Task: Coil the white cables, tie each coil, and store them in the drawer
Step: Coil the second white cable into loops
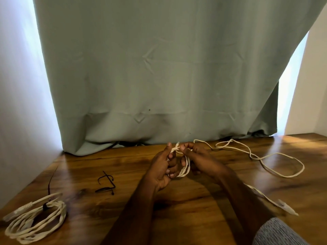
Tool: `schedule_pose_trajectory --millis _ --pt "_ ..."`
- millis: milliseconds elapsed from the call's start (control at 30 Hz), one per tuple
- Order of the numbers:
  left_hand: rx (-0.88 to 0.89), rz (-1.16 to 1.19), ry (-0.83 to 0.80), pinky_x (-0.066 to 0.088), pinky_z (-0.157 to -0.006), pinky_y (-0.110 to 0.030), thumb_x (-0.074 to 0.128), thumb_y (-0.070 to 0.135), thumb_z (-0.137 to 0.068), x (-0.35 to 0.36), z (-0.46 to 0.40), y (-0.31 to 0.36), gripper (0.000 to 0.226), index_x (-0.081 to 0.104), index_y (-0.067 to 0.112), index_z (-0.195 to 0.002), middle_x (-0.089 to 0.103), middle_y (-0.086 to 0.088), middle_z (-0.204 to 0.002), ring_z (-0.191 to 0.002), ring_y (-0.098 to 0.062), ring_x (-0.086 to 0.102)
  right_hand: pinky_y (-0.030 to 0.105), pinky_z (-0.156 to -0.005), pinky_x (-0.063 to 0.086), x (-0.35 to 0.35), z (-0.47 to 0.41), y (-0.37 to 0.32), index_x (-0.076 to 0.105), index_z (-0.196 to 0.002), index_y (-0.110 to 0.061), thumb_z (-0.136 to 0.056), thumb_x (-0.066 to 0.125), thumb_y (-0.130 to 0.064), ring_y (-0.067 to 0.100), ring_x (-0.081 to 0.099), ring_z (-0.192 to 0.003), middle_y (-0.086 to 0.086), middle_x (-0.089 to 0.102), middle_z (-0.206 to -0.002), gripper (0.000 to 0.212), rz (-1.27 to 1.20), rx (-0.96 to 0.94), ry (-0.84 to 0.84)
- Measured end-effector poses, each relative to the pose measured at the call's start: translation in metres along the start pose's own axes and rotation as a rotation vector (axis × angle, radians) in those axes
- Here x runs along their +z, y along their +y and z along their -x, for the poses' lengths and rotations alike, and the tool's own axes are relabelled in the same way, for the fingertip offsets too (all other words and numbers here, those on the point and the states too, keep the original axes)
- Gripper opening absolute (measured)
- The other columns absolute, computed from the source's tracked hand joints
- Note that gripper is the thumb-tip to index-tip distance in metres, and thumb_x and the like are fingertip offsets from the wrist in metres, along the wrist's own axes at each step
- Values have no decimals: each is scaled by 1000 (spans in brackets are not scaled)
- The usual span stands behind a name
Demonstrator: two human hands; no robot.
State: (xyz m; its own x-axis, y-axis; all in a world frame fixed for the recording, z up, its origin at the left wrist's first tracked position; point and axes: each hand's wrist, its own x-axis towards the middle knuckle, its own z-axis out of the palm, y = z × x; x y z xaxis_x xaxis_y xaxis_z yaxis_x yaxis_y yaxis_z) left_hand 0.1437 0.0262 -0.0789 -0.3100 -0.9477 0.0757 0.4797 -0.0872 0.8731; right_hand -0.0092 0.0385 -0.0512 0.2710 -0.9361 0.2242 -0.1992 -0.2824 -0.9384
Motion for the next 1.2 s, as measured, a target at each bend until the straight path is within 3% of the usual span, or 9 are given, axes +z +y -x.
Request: schedule_pose_trajectory --millis 67,233,400,567,767,933,1033,1133,1200 --pt "-5 23 -3 23 -40 -21 42 49 -101 2 1 0 48 44 18 -64 30 3 -43 -32 -11 30 21 -40 28 3 -3 0 63 -111 -9 -107 47 -31 5 42 -43 -1 52 -59 28 14 -50 46" --pt "-119 131 -123 43 -52 -28 50 43 -95 -5 5 2 42 46 16 -62 48 -2 -53 -46 -17 51 9 -41 31 7 -6 2 67 -102 -5 -107 47 -26 -2 42 -44 -13 48 -50 29 81 -88 148" --pt "-167 99 -233 31 -45 -26 47 44 -96 -8 4 9 42 41 19 -64 30 6 -43 -34 -10 30 9 -40 30 9 -9 5 68 -94 -9 -107 47 -24 -3 45 -41 -12 52 -47 29 145 -103 176" --pt "-149 3 -201 26 -39 -22 53 48 -93 2 2 11 46 40 19 -59 24 7 -40 -29 -7 23 15 -45 35 9 -9 2 62 -81 -14 -105 48 -16 1 47 -45 -12 55 -51 28 167 -163 204" --pt "-172 34 -232 23 -36 -20 47 44 -97 3 3 13 43 50 16 -64 26 8 -39 -28 -5 23 14 -36 30 3 -8 2 64 -93 5 -106 46 -13 3 43 -35 -5 51 -46 29 75 -102 144" --pt "-140 182 -318 22 -33 -16 39 41 -99 1 1 12 43 55 11 -73 32 6 -38 -26 -4 27 37 -64 50 1 -9 14 68 -91 -12 -103 47 -36 21 65 -69 9 69 -76 34 157 -297 130" --pt "-100 253 -286 23 -32 -16 42 40 -98 -1 1 14 42 56 9 -73 30 7 -38 -25 -4 27 41 -68 54 -3 -7 18 69 -101 -13 -107 41 -38 32 68 -77 12 71 -84 38 187 -331 110" --pt "-22 362 -240 23 -31 -15 41 40 -97 -5 2 21 45 60 6 -74 30 7 -36 -24 -4 28 24 -54 44 -9 -3 20 68 -100 -15 -109 38 -30 13 59 -57 6 66 -66 35 236 -321 119" --pt "20 389 -199 25 -30 -15 41 41 -97 -8 2 23 51 66 2 -77 30 6 -37 -25 -4 28 22 -56 42 -9 -3 22 66 -100 -26 -109 37 -29 3 55 -53 -8 64 -62 31 338 -290 124"
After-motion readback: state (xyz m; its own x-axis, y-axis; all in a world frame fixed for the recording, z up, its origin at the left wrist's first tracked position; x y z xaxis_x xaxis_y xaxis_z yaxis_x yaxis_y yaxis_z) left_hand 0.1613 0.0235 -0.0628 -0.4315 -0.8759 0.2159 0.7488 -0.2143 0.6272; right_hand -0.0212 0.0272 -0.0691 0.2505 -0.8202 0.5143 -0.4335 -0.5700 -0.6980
